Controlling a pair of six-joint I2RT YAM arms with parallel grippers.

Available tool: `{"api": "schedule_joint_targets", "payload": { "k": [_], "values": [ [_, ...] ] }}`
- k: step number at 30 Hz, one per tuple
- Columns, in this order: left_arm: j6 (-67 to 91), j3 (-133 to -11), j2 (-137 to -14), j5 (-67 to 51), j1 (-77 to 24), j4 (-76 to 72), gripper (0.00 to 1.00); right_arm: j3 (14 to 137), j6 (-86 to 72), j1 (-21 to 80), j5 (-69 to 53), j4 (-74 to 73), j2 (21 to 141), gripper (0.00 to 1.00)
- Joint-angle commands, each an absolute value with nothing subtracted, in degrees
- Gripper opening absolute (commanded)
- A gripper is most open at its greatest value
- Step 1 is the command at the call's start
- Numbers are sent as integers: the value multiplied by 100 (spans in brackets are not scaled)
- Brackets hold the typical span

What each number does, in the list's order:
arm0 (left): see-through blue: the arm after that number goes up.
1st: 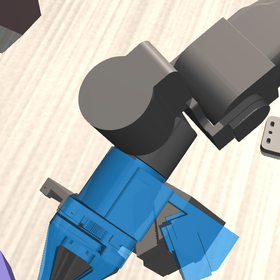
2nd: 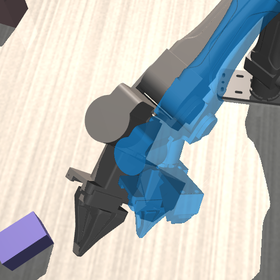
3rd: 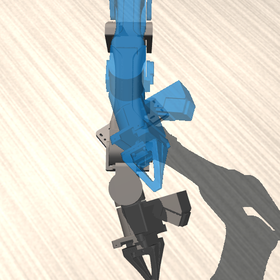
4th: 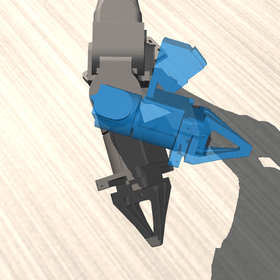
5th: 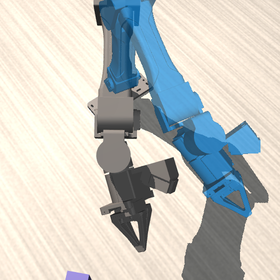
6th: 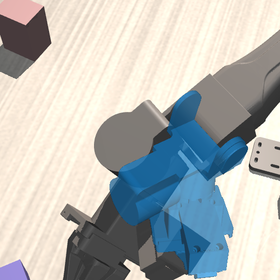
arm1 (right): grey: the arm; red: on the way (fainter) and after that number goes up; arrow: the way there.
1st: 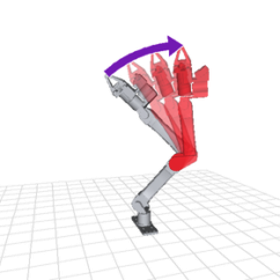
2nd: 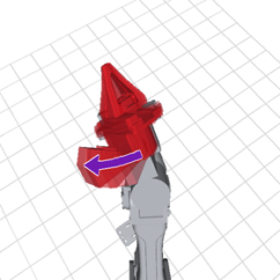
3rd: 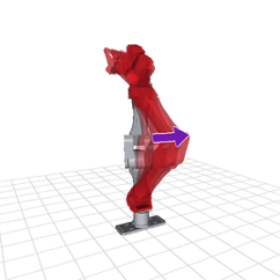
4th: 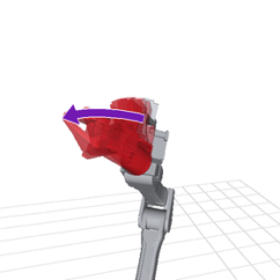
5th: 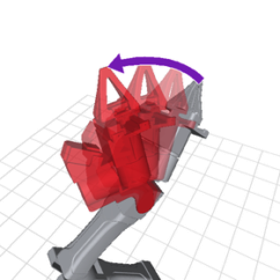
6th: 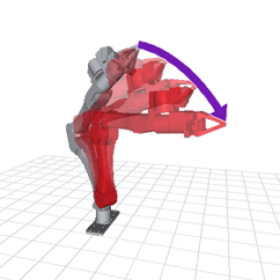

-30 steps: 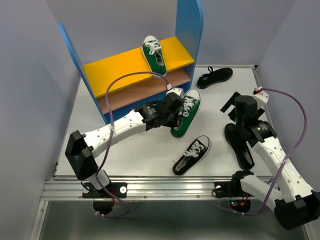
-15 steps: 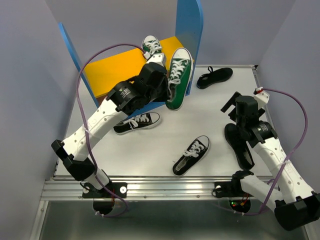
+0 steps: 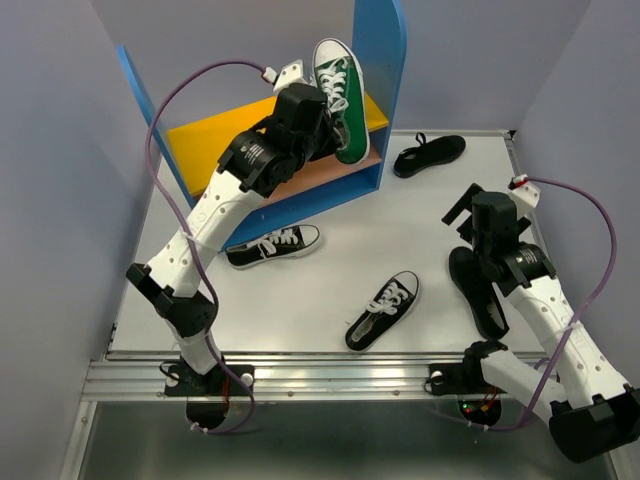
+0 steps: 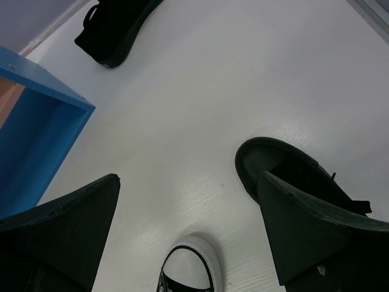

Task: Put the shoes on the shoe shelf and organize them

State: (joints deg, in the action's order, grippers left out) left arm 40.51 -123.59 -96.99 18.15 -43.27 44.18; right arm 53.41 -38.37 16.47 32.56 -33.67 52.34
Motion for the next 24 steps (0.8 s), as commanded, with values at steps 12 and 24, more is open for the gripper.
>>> {"api": "schedule_joint_targets", "payload": {
  "k": [12,24],
  "values": [
    [4378,-13483,-10573,1925,-3762,2796,0,5537,-3814,1635,3296,-3366,5115,100],
    [4307,-13404,-11382,1442,-3525,2663,0,5493,-3823,1635,3340,-3410,5010,100]
  ]
}}
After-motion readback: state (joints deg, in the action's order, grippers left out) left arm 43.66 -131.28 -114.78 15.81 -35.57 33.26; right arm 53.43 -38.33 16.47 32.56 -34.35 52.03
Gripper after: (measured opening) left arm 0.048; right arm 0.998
